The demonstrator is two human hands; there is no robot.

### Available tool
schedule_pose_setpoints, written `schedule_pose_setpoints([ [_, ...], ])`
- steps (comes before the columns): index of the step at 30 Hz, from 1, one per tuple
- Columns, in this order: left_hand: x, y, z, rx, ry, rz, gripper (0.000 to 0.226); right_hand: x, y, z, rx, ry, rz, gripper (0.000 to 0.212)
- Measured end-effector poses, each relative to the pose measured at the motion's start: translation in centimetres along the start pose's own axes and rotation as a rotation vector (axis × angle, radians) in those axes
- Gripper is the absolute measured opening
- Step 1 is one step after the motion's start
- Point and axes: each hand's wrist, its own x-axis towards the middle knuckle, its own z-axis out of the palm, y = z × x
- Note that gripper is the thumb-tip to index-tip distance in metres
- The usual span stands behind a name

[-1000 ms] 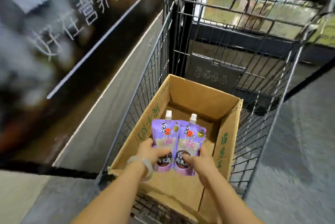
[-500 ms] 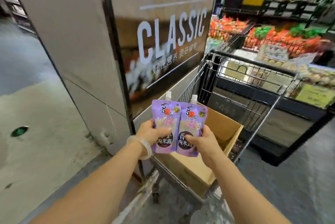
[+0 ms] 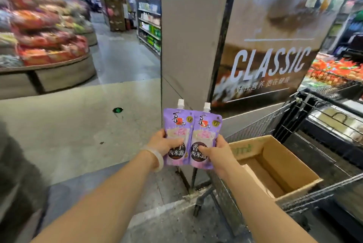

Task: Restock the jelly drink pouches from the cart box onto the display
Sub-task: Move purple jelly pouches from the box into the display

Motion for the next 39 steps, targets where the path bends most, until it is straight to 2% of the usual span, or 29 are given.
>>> schedule_pose_setpoints([
  [9, -12.2, -1.9, -14.1, -0.104, 0.356, 0.048, 0.02, -8.4, 2.0, 13.8, -0.117, -0.347, 0.021, 0.042],
  [14, -21.2, -2.1, -25.3, -0.155, 0.567, 0.124, 0.032, -15.1, 2.7, 25.4, -0.147, -0.587, -0.035, 0.043],
  [18, -31.0, -2.8, -34.7, -0.232, 0.732, 0.171, 0.026, -23.2, 4.8, 36.2, -0.198, -0.775, -0.079, 0.045],
  [23, -44.7, -4.1, -46.8, -0.213, 0.949, 0.206, 0.025, -35.5, 8.4, 49.8, -0.179, -0.965, -0.074, 0.042],
  [25, -50.0, -4.9, -50.7, -0.187, 1.033, 0.208, 0.031, -40.4, 9.9, 54.2, -0.177, -1.037, -0.061, 0.042],
  [27, -54.8, -5.9, -54.1, -0.195, 1.121, 0.197, 0.041, -44.8, 11.2, 58.0, -0.189, -1.111, -0.038, 0.043],
  [32, -63.6, -8.1, -60.3, -0.313, 1.29, 0.262, 0.023, -54.1, 14.2, 66.3, -0.242, -1.287, -0.024, 0.045],
  [39, -71.9, -12.0, -69.9, -0.417, 1.48, 0.242, 0.029, -63.8, 19.3, 77.0, -0.283, -1.447, -0.006, 0.045],
])
